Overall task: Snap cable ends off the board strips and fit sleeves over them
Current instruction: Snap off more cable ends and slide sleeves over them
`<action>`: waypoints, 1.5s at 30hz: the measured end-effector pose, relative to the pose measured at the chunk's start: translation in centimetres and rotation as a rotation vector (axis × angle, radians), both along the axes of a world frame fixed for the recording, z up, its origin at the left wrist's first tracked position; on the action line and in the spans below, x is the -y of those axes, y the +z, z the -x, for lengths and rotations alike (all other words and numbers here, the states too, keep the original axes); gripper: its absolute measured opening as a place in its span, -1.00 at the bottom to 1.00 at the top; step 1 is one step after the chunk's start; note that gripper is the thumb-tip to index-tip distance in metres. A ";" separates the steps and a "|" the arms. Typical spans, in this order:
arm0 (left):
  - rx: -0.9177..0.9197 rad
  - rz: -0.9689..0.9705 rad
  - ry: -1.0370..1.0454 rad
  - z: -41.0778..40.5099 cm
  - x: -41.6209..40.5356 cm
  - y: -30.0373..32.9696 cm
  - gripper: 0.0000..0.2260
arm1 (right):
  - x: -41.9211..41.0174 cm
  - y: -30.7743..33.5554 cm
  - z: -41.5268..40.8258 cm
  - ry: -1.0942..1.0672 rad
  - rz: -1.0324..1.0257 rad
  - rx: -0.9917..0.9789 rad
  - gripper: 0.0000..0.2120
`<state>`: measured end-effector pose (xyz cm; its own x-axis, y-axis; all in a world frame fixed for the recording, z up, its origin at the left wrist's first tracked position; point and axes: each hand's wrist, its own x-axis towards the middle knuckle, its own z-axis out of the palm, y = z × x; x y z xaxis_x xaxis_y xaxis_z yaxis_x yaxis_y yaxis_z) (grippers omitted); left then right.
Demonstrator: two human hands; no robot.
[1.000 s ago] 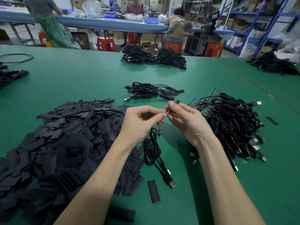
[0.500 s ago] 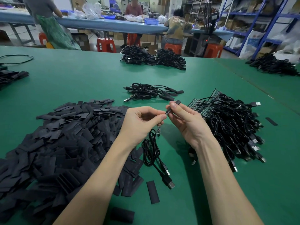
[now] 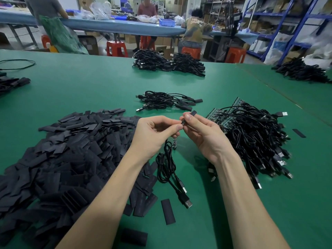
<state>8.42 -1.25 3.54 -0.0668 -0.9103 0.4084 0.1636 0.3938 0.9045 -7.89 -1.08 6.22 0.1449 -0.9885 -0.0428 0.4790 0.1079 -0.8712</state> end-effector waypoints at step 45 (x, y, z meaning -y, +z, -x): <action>-0.247 -0.247 -0.079 0.1 -0.2 -0.1 -0.86 | 0.0 -0.1 -1.0 -0.205 0.320 -0.247 -0.73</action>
